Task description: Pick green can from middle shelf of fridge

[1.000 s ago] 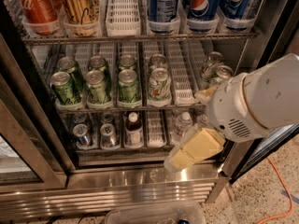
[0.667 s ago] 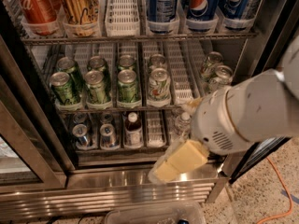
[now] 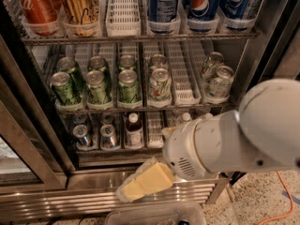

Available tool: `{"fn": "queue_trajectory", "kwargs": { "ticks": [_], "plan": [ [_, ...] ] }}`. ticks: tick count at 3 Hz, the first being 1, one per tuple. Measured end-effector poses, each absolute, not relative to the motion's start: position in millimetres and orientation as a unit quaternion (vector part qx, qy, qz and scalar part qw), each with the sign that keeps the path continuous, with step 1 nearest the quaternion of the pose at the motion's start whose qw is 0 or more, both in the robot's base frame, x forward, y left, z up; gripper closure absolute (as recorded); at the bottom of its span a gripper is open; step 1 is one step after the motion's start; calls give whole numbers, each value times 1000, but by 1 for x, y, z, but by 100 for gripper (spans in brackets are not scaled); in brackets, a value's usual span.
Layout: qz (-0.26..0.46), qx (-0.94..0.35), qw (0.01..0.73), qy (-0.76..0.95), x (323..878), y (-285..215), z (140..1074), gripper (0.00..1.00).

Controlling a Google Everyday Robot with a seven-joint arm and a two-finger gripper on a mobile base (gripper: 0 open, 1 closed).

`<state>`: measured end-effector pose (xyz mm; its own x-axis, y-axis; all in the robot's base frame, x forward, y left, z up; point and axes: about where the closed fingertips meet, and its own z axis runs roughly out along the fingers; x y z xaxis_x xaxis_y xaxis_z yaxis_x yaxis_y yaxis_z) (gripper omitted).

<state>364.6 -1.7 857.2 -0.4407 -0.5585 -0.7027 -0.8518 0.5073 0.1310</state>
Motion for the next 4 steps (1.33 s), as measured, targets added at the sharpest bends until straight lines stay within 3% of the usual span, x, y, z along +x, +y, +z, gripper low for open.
{"fn": "queue_trajectory", "kwargs": {
  "ticks": [2,4],
  "plan": [
    [243,-382,303,839,359,46,815,0],
    [197,-339,335,857,385,61,795,0]
  ]
}}
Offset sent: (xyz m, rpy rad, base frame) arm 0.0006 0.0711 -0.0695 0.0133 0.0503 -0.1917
